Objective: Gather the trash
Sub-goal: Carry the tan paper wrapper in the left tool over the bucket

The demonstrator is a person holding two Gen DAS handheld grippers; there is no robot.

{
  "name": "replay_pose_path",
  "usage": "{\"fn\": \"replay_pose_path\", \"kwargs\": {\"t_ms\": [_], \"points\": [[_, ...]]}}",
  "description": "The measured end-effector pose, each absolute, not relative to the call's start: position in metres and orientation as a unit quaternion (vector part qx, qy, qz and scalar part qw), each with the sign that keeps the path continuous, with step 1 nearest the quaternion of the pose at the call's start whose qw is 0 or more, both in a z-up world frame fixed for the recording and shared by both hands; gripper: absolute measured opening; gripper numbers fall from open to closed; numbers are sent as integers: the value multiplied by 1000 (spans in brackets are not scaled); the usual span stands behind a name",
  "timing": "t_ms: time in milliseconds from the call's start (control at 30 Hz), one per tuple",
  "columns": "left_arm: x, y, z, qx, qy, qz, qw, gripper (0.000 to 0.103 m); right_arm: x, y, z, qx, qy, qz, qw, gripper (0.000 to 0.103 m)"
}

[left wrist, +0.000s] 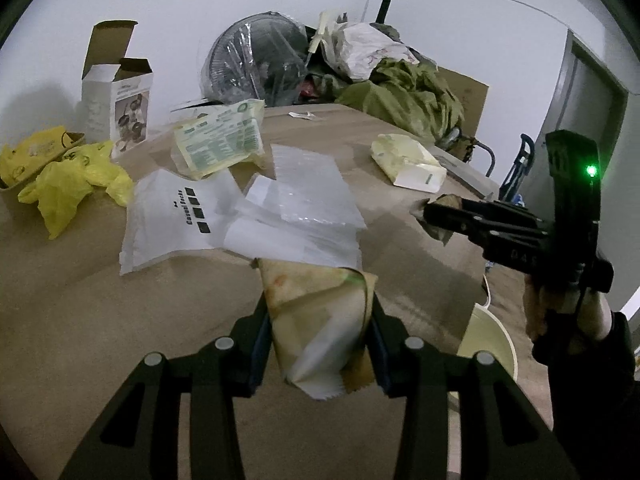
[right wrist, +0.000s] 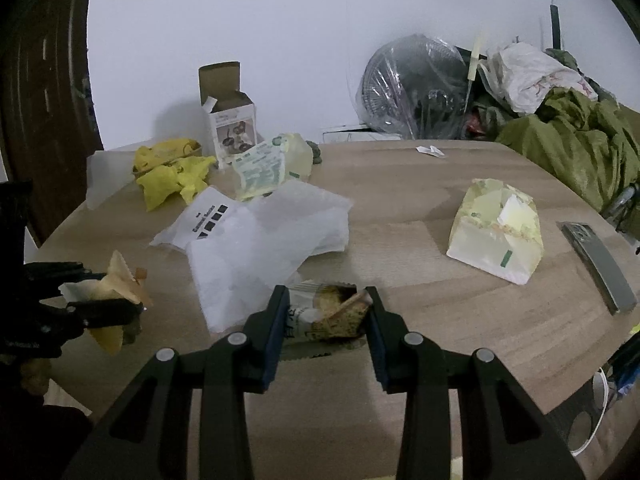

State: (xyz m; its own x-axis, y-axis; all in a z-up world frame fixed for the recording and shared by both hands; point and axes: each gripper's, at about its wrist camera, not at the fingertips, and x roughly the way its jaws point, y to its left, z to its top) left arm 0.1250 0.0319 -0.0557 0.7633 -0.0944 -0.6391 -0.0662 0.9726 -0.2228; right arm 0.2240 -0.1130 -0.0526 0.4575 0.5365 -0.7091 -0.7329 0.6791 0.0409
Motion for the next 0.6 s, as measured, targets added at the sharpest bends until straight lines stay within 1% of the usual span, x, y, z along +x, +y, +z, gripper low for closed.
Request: {"fn": "replay_pose_path", "kwargs": {"t_ms": [600], "points": [[118,-2,-66,-101,345,-59,931,42,184,-168,-44,-124,352,333,866,35]]}}
